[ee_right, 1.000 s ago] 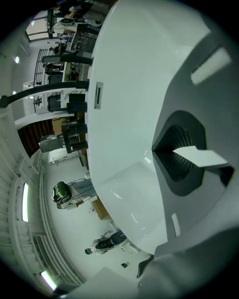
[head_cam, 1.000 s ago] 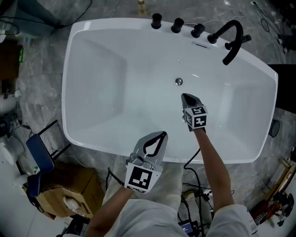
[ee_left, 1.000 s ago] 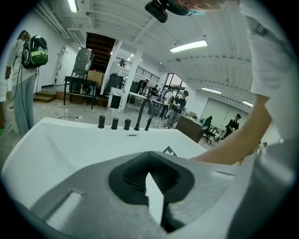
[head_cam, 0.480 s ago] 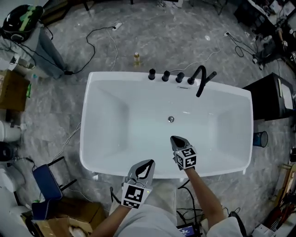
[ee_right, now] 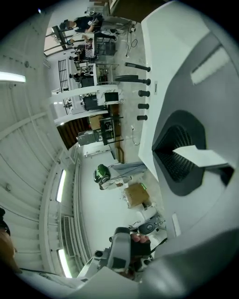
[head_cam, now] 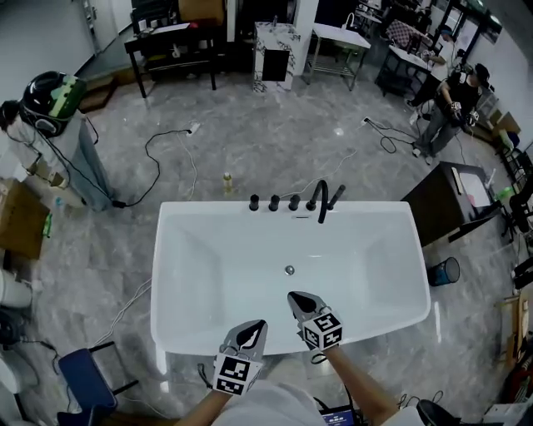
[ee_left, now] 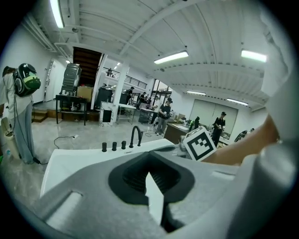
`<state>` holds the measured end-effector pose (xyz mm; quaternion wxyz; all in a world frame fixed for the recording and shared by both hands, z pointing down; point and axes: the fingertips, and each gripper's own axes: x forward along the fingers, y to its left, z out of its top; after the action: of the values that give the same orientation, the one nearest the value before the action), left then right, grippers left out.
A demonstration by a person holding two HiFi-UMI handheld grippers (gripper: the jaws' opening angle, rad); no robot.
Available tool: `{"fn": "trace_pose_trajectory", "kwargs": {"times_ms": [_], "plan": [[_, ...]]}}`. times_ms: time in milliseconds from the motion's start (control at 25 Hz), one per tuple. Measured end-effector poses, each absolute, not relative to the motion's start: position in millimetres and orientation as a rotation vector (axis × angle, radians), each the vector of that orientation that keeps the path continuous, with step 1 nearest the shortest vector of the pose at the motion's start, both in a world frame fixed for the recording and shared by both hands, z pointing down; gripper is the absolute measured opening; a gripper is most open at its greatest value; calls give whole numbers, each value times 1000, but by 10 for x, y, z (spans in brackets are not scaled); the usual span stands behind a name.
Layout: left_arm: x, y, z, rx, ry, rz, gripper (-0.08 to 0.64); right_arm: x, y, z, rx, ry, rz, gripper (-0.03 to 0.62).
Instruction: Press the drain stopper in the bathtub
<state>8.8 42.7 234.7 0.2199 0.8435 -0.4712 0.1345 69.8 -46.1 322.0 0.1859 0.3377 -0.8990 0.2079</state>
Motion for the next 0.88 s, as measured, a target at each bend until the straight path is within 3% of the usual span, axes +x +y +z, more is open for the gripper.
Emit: {"fn": "trace_pose_trajectory", "kwargs": {"times_ms": [880], "plan": [[91,1379,1588,2556,-1011,352,0,542,1389,1651,1324,-2613,633,-2]]}}
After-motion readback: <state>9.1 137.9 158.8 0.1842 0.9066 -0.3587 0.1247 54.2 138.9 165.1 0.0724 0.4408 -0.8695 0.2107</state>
